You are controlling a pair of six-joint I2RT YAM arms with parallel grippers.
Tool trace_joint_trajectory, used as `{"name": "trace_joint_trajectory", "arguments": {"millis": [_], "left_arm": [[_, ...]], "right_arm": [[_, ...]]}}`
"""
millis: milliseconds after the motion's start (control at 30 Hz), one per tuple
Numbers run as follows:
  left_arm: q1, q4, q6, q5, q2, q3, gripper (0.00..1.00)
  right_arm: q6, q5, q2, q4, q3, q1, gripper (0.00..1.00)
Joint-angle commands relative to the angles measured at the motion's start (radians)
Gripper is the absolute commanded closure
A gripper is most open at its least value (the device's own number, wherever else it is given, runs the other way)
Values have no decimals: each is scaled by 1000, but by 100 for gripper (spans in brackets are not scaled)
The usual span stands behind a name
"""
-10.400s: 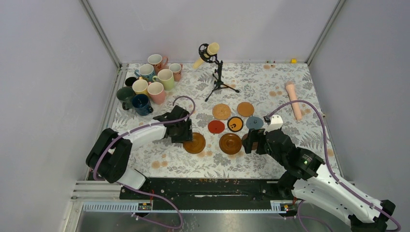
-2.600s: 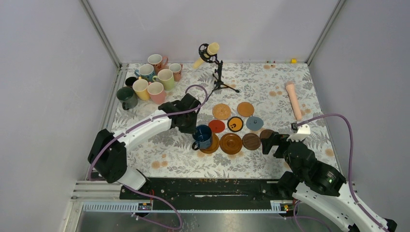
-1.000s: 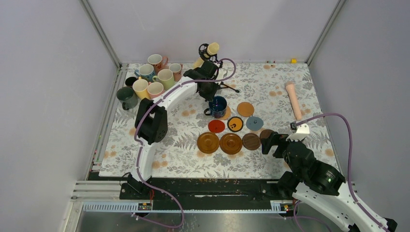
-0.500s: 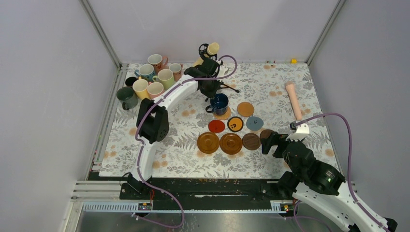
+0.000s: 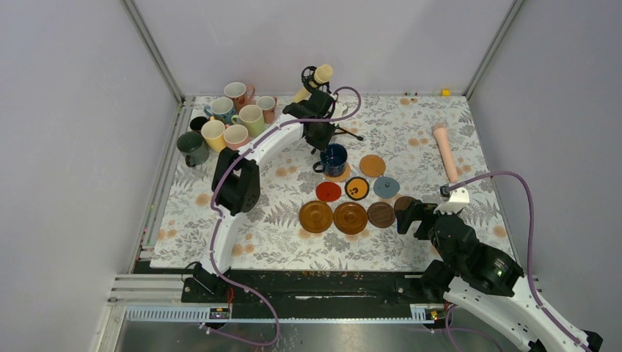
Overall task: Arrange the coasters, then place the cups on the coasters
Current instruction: Place the cup on the coaster.
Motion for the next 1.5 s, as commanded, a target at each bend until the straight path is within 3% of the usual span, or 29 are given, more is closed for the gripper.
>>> {"name": "trace_joint_trajectory", "arguments": {"millis": [0,333,433,633,900,1167,1467], "left_arm": [[-1,36,2,22,-15,66,96],[0,37,-10,20,-33,65,58],[-1,37,-16,5,-70,63,53],[8,54,-44,-110,-222,15,52],[133,219,-205,-379,-497,-252,46],[353,178,-305,-396,-484,-346,49],[470,146,-426,-420,-423,-360,65]], "right_arm": [[-10,31,-3,7,11,-5,1],[-17,31,6,7,15,-5,1],[-18,33,8,7,15,-4,1],[-19,27,3,7,18,-5,1],[-15,19,-4,9,15,-5,1],[-12,11,-36,10,12,-5,1],[-11,6,-36,11,12,-5,1]]}}
